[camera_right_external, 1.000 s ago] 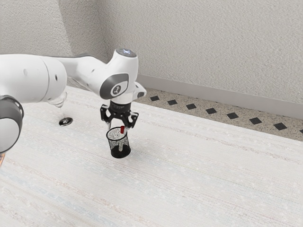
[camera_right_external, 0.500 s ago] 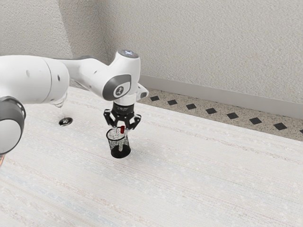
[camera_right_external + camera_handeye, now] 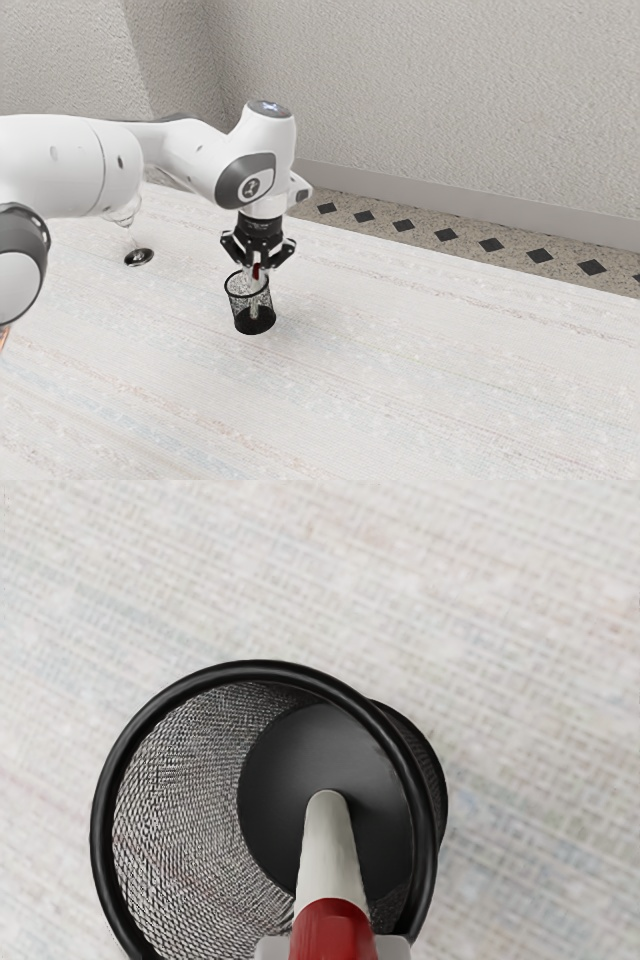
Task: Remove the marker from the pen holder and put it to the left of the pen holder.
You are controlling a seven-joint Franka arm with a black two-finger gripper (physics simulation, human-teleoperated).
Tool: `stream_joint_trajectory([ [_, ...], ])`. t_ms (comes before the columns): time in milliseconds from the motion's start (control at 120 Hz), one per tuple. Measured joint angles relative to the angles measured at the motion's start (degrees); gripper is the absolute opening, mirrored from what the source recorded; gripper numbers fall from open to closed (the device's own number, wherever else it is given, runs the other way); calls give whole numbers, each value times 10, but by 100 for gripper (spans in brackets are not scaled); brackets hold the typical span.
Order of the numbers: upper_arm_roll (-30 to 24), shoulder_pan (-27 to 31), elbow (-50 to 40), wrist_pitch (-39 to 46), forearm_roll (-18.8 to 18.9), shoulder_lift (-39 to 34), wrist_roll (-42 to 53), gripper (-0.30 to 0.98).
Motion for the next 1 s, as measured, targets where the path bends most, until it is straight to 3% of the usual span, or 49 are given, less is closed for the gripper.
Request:
stream_joint_trajectory([
  [175, 1, 9, 0, -9, 5, -41, -7, -8],
  [317, 3, 12, 2, -36, 8, -118, -11, -8],
  [500, 52, 15, 0, -117, 19, -156, -20, -8],
  [717, 77, 33, 0, -213, 56, -40, -38, -8],
  [1000, 88, 67, 39, -266, 66, 92, -52, -8],
])
